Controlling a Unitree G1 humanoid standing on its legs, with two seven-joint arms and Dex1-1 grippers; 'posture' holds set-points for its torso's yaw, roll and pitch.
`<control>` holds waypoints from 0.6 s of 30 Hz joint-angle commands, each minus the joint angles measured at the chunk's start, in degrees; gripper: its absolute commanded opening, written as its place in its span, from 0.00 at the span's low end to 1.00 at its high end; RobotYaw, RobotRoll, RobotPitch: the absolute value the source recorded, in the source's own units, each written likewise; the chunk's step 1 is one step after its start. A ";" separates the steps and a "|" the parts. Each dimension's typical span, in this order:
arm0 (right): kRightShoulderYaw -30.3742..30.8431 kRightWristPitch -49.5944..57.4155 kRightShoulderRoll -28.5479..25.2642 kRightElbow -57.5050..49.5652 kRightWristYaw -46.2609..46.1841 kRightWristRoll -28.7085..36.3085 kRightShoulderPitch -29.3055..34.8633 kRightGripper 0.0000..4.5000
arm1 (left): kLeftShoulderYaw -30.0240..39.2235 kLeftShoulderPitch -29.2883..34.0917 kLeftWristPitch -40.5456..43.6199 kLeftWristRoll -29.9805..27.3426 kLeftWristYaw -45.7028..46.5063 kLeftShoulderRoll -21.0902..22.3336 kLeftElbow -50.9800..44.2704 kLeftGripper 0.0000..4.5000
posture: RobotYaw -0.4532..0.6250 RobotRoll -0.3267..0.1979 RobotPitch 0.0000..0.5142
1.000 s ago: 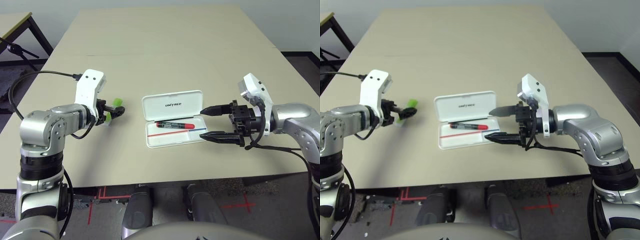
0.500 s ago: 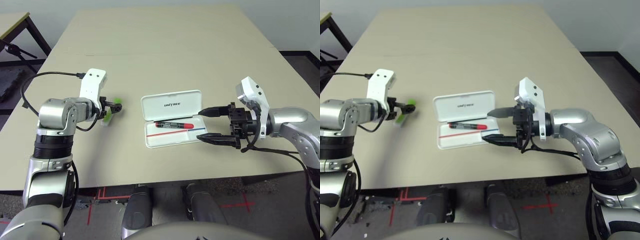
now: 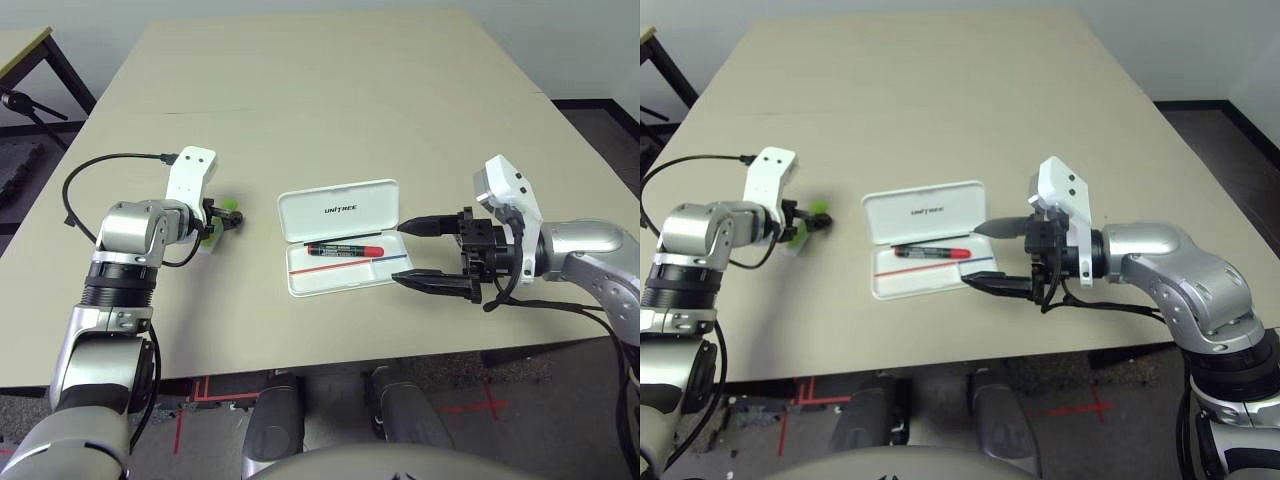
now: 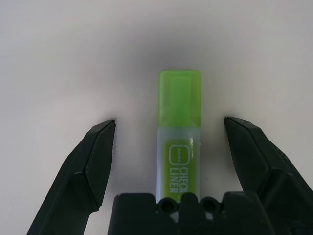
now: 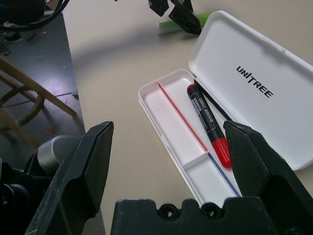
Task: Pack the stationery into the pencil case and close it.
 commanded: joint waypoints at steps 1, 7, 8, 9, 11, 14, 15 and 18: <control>-0.20 0.11 -0.25 -0.44 -0.47 0.63 -0.37 0.99 | -0.84 0.91 1.19 1.53 -0.37 0.41 1.68 1.00 | 0.32 0.62 0.25; 0.29 -0.95 -0.20 1.05 0.22 -0.01 -0.98 1.00 | -3.28 1.66 6.74 0.90 -3.47 3.19 -1.62 0.71 | 0.34 0.62 0.24; 0.41 -1.14 -0.18 1.33 0.34 -0.13 -1.17 1.00 | -3.58 1.76 7.70 0.69 -4.03 3.84 -2.44 0.63 | 0.34 0.62 0.24; 0.60 -1.37 -0.13 1.66 0.46 -0.27 -1.43 1.00 | -4.08 1.70 9.12 0.23 -5.02 4.93 -3.36 0.53 | 0.34 0.62 0.24; 0.92 -1.71 -0.04 2.15 0.62 -0.48 -1.79 1.00 | -4.72 1.56 11.08 -0.38 -6.48 6.53 -4.63 0.36 | 0.35 0.62 0.24; 1.56 -2.25 0.19 2.87 0.90 -0.75 -2.40 1.00 | -5.75 1.42 12.12 -1.06 -9.01 9.52 -6.66 0.24 | 0.36 0.62 0.24; 1.85 -2.43 0.31 3.14 0.98 -0.83 -2.69 1.00 | -6.24 1.39 11.47 -1.31 -10.30 10.88 -7.47 0.24 | 0.37 0.62 0.25; 2.44 -2.80 0.54 3.77 1.24 -1.06 -3.34 1.00 | -7.43 1.73 8.91 -2.22 -14.29 14.27 -10.13 0.24 | 0.38 0.62 0.25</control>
